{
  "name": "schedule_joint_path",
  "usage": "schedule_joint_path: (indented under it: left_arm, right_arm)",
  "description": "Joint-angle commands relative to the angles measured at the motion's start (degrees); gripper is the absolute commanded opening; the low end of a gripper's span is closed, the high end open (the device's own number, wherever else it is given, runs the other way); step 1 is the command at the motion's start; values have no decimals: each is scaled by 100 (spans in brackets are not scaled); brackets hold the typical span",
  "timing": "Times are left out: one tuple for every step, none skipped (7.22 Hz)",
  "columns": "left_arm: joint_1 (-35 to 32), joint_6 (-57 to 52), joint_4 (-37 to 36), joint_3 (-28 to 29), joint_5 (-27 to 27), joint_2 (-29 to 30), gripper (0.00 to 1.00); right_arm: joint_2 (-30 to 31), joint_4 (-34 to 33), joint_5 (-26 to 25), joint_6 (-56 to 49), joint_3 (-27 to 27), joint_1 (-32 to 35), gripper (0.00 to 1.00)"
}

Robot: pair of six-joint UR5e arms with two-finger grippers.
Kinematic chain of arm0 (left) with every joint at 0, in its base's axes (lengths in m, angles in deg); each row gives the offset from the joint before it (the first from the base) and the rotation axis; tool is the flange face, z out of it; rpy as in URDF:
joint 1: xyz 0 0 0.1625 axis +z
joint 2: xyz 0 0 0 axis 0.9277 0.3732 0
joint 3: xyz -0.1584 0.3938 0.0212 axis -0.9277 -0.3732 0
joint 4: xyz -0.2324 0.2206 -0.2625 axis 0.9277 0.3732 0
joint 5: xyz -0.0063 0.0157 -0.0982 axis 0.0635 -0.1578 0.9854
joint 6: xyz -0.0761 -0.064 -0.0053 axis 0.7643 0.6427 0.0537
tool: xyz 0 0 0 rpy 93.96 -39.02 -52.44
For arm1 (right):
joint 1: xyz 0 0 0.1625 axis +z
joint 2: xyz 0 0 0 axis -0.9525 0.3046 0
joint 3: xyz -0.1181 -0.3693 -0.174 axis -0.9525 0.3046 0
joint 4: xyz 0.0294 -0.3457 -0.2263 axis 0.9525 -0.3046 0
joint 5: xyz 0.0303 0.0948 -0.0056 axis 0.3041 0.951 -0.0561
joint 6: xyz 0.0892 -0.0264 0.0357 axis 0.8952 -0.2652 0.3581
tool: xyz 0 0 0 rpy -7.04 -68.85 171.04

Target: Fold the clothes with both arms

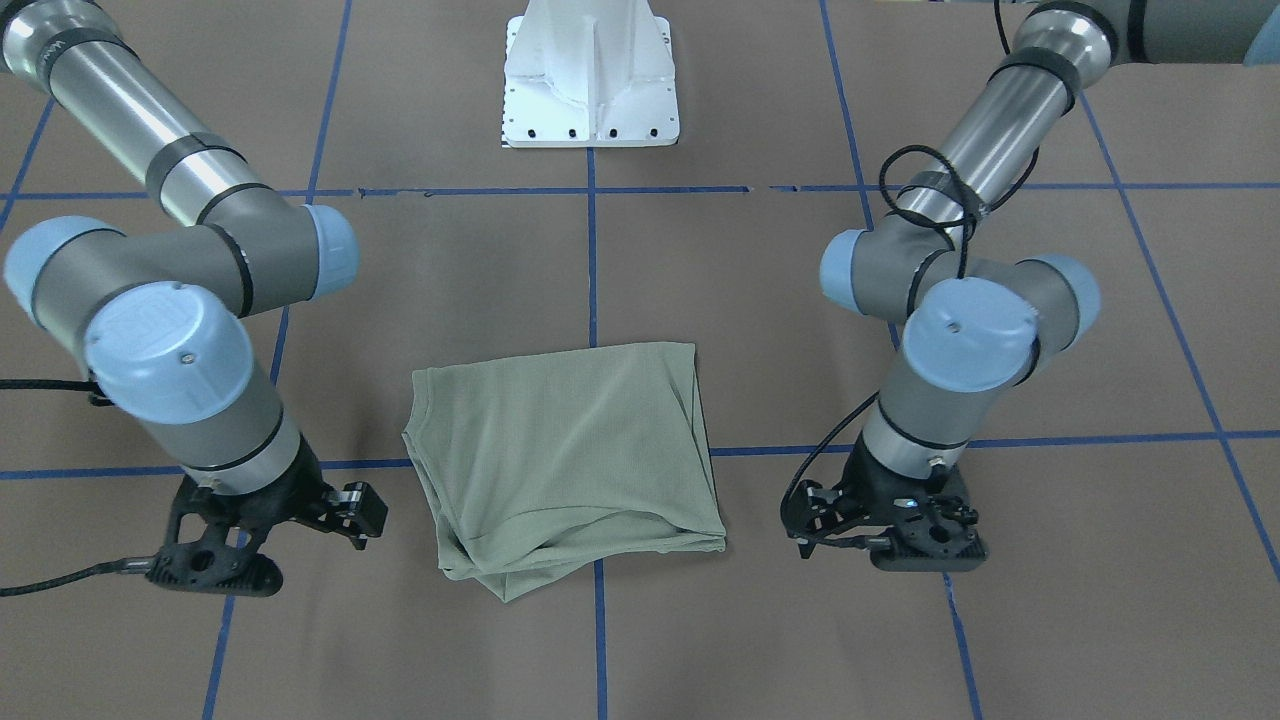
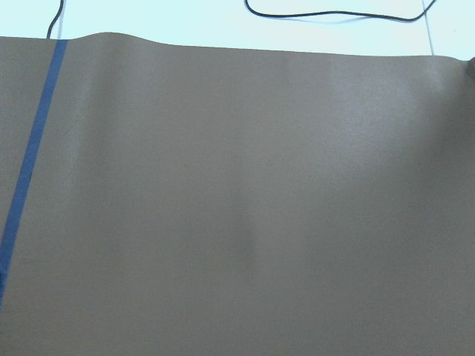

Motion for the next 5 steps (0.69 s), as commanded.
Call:
schedule_joint_path:
  left_arm:
    - [-789, -1522, -645, -1662, 921, -1255, 100]
    - [-1167, -2617, -1277, -2295, 950, -1720, 100]
    - [-1728, -3811, -1797, -2675, 968, -2160, 100]
    - [-2299, -4945, -1967, -2844, 1255, -2747, 100]
    - [-2948, -5992, -1899, -2864, 1658, -3406, 100]
  right_arm:
    - [618, -643, 772, -2236, -400, 1104, 100]
    - [1179, -626, 1298, -3404, -489, 1719, 100]
    - [1741, -643, 1608, -4660, -490, 2430, 100]
    - [2373, -600, 1767, -5760, -490, 2994, 100]
    - [3015, -574, 1917, -6276, -603, 3469, 100]
